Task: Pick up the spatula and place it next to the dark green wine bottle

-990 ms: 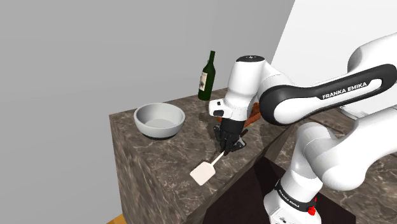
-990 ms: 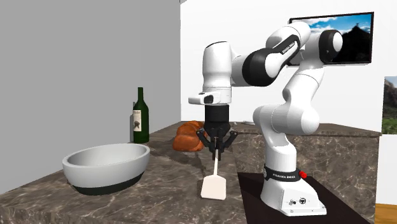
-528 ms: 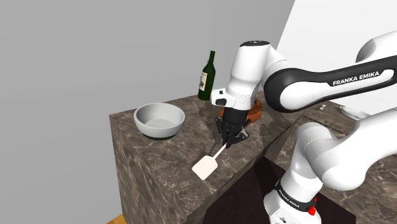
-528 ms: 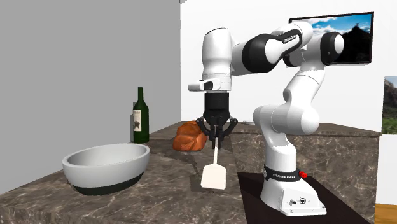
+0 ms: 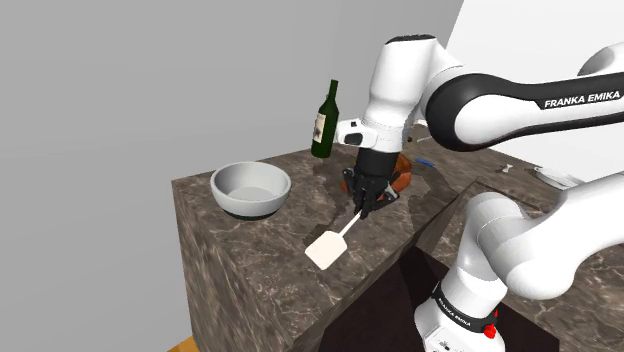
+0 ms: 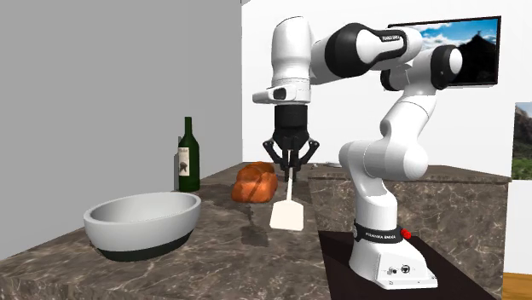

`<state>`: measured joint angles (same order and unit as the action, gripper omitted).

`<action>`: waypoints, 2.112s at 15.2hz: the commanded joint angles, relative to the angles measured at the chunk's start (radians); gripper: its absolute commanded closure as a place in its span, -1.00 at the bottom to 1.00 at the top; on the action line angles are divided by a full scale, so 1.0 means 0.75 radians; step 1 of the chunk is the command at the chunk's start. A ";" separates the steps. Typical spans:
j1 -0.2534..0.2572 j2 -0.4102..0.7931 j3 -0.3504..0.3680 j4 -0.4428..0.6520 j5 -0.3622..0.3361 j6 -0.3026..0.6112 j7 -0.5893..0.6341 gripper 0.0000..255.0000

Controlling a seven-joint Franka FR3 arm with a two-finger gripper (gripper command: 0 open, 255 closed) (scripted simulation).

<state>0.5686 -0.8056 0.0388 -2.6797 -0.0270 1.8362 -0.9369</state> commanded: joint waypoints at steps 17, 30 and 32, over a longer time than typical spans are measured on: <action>-0.004 0.016 -0.004 0.333 -0.002 -0.317 -0.014 1.00; -0.008 0.081 -0.005 0.610 -0.005 -0.529 -0.023 1.00; -0.008 0.094 -0.005 0.656 -0.005 -0.561 -0.025 1.00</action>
<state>0.5625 -0.7418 0.0347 -2.2068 -0.0313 1.4274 -0.9555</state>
